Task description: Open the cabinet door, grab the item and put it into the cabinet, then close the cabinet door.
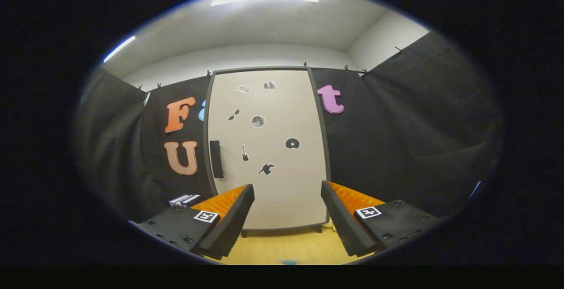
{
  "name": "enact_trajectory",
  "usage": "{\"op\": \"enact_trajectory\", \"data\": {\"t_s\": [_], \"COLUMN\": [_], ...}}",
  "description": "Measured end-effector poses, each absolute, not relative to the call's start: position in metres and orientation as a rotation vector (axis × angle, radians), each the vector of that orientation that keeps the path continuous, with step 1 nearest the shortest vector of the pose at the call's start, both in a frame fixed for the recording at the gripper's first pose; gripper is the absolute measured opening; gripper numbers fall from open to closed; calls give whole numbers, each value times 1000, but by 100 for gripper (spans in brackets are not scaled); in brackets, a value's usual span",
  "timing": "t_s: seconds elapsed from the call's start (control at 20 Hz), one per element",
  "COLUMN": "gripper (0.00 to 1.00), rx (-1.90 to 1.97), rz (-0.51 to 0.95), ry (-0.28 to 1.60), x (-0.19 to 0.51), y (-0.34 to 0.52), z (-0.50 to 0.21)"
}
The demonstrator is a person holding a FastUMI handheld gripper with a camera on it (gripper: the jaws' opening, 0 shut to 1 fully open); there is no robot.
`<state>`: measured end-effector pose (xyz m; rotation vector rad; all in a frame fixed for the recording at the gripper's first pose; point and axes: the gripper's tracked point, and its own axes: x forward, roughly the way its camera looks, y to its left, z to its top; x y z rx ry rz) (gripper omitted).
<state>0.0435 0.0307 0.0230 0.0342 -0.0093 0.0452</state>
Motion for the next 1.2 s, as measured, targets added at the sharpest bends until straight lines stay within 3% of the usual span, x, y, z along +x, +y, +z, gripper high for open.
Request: {"op": "enact_trajectory", "data": {"t_s": [0.65, 1.2], "gripper": [98, 96], "rx": [-16, -20], "rz": [286, 241], "ry": [26, 98], "x": [210, 281], "y": [198, 229], "z": [33, -10]}}
